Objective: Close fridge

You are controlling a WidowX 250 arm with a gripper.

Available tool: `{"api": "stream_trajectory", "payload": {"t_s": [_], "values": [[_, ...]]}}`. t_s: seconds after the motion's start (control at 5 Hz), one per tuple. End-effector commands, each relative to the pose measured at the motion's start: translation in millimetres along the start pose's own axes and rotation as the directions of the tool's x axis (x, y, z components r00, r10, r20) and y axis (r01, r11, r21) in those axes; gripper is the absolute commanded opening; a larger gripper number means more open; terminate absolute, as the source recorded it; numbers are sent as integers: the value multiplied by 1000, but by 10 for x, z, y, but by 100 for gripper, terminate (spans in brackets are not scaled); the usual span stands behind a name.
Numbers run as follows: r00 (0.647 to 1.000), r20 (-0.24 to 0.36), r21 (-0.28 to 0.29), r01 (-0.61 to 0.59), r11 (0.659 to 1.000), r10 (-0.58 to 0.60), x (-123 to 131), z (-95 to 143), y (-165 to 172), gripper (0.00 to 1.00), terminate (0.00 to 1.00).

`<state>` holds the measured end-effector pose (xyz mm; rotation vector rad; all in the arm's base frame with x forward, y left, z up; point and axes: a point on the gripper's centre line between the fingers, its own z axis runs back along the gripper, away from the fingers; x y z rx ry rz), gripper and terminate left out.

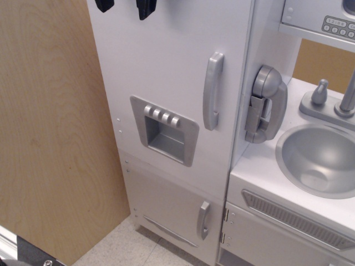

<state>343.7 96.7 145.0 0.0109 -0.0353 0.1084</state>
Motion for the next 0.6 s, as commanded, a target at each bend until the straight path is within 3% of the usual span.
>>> {"api": "stream_trajectory", "payload": {"t_s": [0.0,0.2,0.4], "values": [[998,60,12,3,1000,-3,73,187,32,100,0],[998,60,12,3,1000,-3,73,187,32,100,0],[998,60,12,3,1000,-3,73,187,32,100,100]]}}
